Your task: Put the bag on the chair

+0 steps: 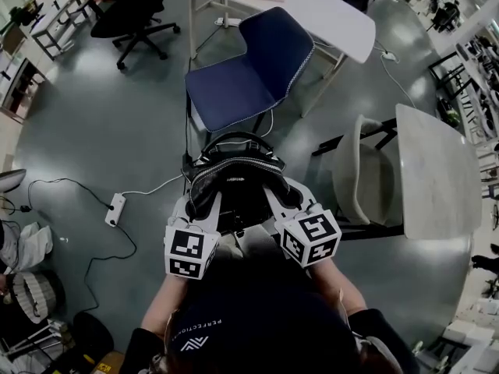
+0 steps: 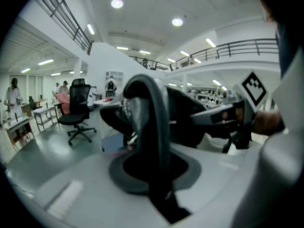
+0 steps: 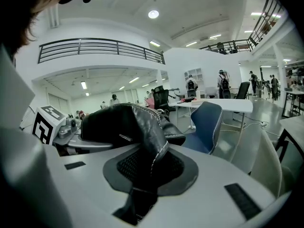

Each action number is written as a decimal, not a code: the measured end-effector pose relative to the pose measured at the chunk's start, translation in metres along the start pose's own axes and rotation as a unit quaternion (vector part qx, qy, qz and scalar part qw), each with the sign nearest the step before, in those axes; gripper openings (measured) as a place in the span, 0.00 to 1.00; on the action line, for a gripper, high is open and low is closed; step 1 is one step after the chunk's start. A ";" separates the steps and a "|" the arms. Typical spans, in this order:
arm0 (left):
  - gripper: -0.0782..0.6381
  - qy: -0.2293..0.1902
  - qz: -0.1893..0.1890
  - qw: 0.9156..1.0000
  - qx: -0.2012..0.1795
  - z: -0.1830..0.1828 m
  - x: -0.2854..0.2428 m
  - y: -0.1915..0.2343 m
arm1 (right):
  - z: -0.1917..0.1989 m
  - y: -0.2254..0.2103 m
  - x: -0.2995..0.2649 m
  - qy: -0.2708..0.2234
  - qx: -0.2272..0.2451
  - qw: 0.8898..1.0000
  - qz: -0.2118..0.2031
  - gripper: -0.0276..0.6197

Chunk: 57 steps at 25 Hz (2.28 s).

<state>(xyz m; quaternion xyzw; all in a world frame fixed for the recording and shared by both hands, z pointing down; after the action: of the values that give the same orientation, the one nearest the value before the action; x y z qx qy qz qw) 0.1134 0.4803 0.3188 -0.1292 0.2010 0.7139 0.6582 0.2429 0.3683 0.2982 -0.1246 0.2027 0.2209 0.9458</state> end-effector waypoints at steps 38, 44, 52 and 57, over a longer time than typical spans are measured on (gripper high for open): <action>0.18 0.011 -0.053 0.998 0.017 -0.070 -0.148 0.083 | -0.071 -0.121 -0.141 0.016 0.019 0.997 -0.072 0.13; 0.18 0.023 -0.031 0.999 0.018 -0.071 -0.174 0.110 | -0.073 -0.131 -0.171 0.027 0.011 0.998 -0.061 0.13; 0.18 0.052 0.015 0.998 0.013 -0.086 -0.227 0.166 | -0.082 -0.154 -0.227 0.049 -0.024 0.998 -0.027 0.13; 0.18 0.074 0.046 0.996 0.009 -0.101 -0.259 0.201 | -0.094 -0.167 -0.261 0.059 -0.047 0.997 -0.002 0.13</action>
<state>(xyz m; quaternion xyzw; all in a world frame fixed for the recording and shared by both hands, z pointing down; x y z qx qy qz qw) -0.0686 0.1939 0.3693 -0.1666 0.2611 0.7303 0.6088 0.0760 0.0965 0.3534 -0.1821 0.2469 0.2211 0.9257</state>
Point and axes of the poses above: the fingertips, and each gripper's own axes: x backward along the fingers, y to its left, z out of its underside, the point moved 6 cm from there along x, backward along the fingers, and after that the axes turned 6 degrees about z, right-handed, at the moved point
